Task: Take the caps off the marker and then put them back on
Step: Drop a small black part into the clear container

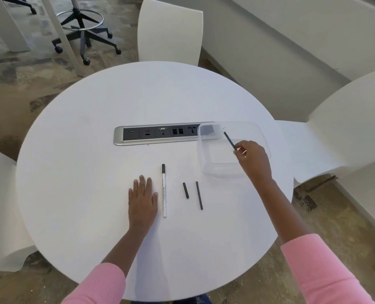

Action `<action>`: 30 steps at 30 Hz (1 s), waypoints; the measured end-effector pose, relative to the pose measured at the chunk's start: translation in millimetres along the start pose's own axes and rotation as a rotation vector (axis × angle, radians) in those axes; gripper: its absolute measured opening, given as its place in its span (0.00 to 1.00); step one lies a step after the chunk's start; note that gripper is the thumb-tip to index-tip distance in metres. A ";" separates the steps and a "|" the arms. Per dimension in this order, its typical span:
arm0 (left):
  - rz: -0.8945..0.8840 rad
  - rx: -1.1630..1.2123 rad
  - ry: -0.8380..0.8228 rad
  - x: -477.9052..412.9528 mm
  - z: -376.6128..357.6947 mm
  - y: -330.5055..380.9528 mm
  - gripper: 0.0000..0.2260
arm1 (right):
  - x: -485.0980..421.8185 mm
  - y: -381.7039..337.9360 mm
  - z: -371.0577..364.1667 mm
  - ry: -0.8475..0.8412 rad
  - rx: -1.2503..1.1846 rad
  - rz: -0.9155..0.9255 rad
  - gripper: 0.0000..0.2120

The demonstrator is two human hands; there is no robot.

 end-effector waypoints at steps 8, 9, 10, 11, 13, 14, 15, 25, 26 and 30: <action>0.040 -0.022 0.029 2.8 -2.0 1.4 0.27 | -38.4 2.5 -30.2 -0.240 0.291 0.085 0.10; 0.041 -0.025 0.034 3.0 -2.0 1.3 0.27 | -41.8 3.4 -35.5 -0.282 0.322 0.093 0.11; 0.039 -0.027 0.038 3.1 -1.8 1.8 0.28 | -44.9 4.7 -41.1 -0.328 0.352 0.100 0.12; 0.036 -0.032 0.042 3.3 -1.4 2.6 0.30 | -47.5 6.6 -46.7 -0.376 0.379 0.103 0.12; 0.031 -0.035 0.050 3.8 -1.0 4.0 0.33 | -51.4 11.1 -57.0 -0.469 0.431 0.096 0.12; 0.033 -0.036 0.052 3.9 -0.7 4.7 0.34 | -53.0 13.3 -61.4 -0.508 0.459 0.092 0.12; 0.037 -0.037 0.054 4.2 -0.1 5.4 0.33 | -54.2 15.1 -65.2 -0.539 0.486 0.090 0.12; 0.046 -0.043 0.061 6.6 4.1 11.2 0.28 | -58.3 21.7 -78.3 -0.600 0.582 0.140 0.13; 0.046 -0.041 0.061 6.7 4.2 10.9 0.28 | -58.9 22.1 -76.9 -0.585 0.571 0.141 0.13; 0.045 -0.032 0.065 6.2 4.6 10.3 0.29 | -60.9 20.8 -59.7 -0.417 0.448 0.152 0.14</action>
Point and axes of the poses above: each hand's wrist, its own x-axis away from the middle knuckle, its own z-axis out of the back of the hand, y = z × x, the point moved 7 cm from there along -x, towards the middle knuckle, and after that the axes turned 11 degrees about x, right-handed, at the moved point
